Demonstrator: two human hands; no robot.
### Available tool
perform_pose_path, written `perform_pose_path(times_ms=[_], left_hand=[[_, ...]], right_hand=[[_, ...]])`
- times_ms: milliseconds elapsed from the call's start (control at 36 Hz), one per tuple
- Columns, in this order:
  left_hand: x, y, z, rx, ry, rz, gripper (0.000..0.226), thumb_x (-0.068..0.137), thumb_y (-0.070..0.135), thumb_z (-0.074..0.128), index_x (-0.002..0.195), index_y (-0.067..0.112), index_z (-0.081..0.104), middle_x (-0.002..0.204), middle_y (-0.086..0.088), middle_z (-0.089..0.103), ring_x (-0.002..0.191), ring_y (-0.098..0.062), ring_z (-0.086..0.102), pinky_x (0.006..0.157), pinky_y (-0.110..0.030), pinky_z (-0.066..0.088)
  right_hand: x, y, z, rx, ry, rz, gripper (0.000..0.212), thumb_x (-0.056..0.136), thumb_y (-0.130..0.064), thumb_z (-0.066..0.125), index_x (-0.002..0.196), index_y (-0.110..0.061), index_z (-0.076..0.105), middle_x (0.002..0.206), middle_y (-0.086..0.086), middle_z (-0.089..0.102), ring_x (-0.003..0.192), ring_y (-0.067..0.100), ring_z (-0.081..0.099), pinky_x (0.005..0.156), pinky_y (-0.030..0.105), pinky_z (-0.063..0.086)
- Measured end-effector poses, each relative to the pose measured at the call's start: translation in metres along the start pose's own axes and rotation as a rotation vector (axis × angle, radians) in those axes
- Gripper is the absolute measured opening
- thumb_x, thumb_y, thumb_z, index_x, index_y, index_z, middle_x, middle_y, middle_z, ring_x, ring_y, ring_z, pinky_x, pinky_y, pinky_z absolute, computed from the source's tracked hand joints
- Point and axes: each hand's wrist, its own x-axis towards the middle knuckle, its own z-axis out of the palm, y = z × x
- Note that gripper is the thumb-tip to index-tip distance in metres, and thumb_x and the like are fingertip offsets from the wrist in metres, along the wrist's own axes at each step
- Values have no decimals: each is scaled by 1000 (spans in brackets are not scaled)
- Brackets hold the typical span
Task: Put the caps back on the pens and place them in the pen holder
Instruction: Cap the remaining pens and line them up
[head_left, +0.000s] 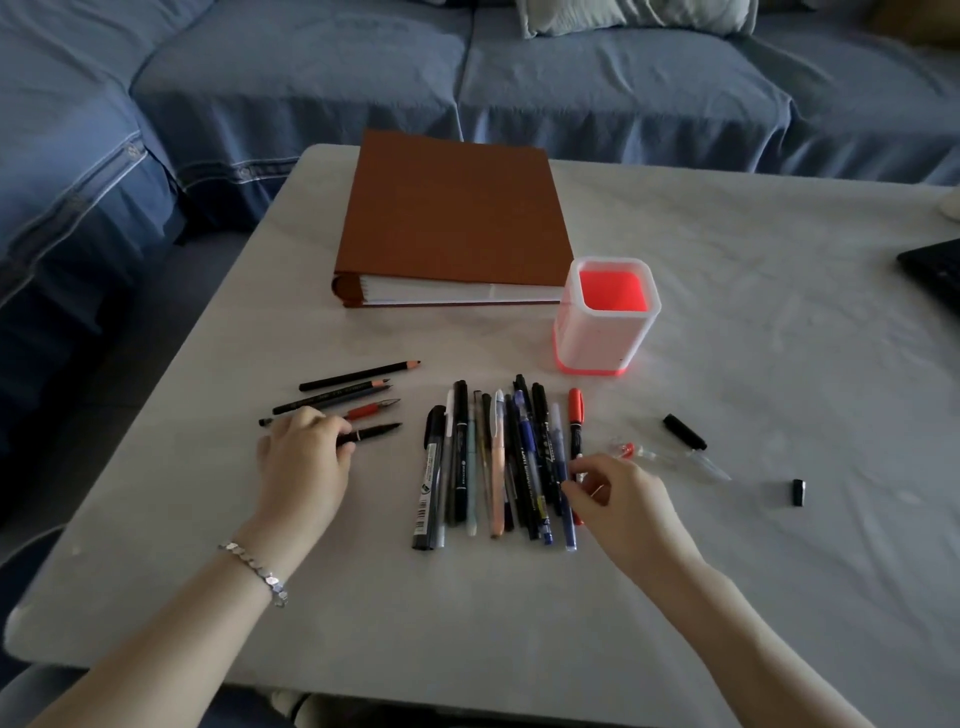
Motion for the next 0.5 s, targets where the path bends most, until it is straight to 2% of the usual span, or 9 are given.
perform_pose_path(times_ms=[56, 111, 194, 222, 306, 444, 500], left_hand=[[-1, 3, 1, 29, 1, 33, 10, 77, 5, 68, 87, 2, 67, 93, -17, 59, 98, -41, 50, 83, -46, 34], [-3, 10, 1, 51, -4, 74, 11, 78, 6, 67, 87, 1, 66, 93, -18, 61, 96, -41, 52, 84, -48, 36], [-9, 31, -6, -19, -20, 142, 12, 83, 10, 63, 92, 3, 63, 92, -14, 65, 91, -36, 57, 79, -43, 41], [-12, 39, -10, -74, -24, 170, 12, 83, 12, 62, 93, 4, 63, 89, -12, 66, 87, -33, 59, 75, -40, 42], [-23, 64, -20, -253, -62, 226, 10, 86, 17, 59, 93, 11, 61, 85, -3, 64, 77, -23, 59, 67, -31, 44], [-32, 92, -27, -426, -189, 215, 4, 86, 20, 59, 90, 21, 61, 81, 7, 64, 76, -12, 60, 68, -26, 46], [-33, 98, -28, -476, -231, 188, 6, 85, 19, 61, 85, 25, 60, 78, 8, 65, 76, -10, 62, 71, -26, 48]], right_hand=[[-3, 5, -4, -14, 0, -19, 16, 85, -19, 59, 101, -19, 64, 76, -6, 60, 65, 6, 54, 56, 8, 41], [-6, 13, -11, -38, 16, -22, 19, 85, -18, 59, 103, -20, 64, 77, -8, 56, 64, 3, 51, 59, 7, 41], [-9, 30, -26, -85, 82, 5, 19, 84, -18, 59, 103, -19, 65, 79, -8, 57, 65, 3, 51, 60, 11, 38], [-9, 37, -32, -98, 109, 34, 19, 84, -17, 60, 103, -18, 65, 81, -7, 57, 66, 4, 51, 63, 16, 39], [-8, 58, -52, -165, 197, 125, 21, 84, -15, 58, 104, -14, 65, 90, -1, 57, 70, 13, 51, 71, 25, 41], [-2, 90, -83, -239, 343, 341, 30, 86, -19, 54, 116, -13, 58, 111, 13, 51, 91, 34, 57, 79, 33, 44], [1, 99, -89, -220, 362, 456, 34, 86, -20, 52, 119, -15, 53, 118, 15, 46, 97, 37, 55, 83, 35, 42]])
